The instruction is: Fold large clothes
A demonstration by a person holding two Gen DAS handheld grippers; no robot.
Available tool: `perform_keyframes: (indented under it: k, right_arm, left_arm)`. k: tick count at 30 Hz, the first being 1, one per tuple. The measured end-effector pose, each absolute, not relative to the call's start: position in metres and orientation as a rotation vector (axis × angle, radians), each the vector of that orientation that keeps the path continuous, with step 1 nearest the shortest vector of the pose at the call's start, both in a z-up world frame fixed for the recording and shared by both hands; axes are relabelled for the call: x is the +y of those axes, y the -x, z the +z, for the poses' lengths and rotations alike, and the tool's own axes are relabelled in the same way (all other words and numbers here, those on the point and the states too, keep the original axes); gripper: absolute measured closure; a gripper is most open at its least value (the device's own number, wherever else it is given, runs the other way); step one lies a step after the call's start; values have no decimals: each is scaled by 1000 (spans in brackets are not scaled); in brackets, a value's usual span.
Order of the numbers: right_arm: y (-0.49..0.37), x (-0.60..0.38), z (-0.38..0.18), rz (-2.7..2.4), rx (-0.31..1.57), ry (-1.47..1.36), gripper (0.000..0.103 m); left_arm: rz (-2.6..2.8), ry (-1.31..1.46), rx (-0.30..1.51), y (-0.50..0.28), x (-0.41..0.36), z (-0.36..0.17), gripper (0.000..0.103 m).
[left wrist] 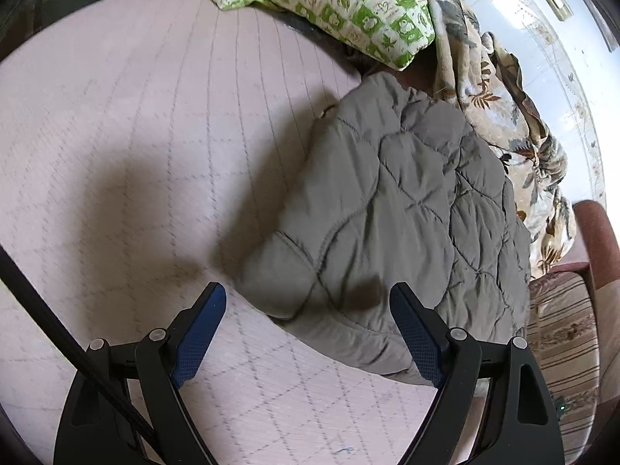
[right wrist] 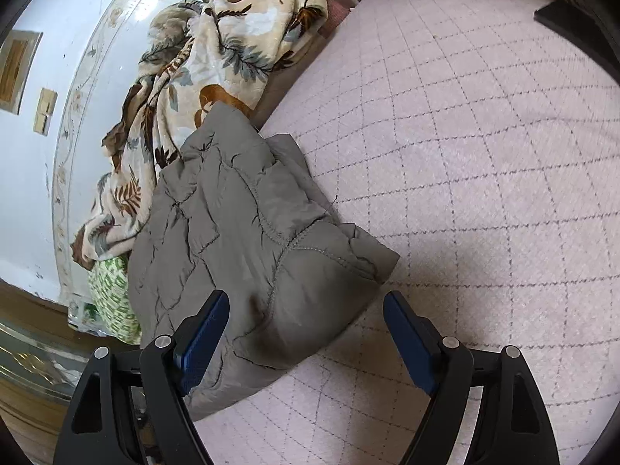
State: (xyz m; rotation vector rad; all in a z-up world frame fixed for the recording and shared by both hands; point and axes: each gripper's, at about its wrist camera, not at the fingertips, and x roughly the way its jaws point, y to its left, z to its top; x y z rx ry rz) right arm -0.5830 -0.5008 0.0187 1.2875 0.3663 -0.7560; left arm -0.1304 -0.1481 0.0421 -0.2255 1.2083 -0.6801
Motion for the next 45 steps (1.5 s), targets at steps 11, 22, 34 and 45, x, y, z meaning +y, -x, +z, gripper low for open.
perform_keyframes:
  k: [11,22,34,45]
  right_arm:
    - [579,-507,-5,-738,301,-1364,18]
    - [559,-518,-21,-756,259,-1372,16]
    - [498,-490,33,-924,620,-677,59]
    - [468,-460,45,-997,777,-234,59]
  left_arm:
    - [-661,315,1184,127,-155,24,17]
    - [-636,361,1129,123,-169,13,15]
    - [-558,-132,838,159,-214,45,42]
    - [-499,-330,672,178,-228,57,45]
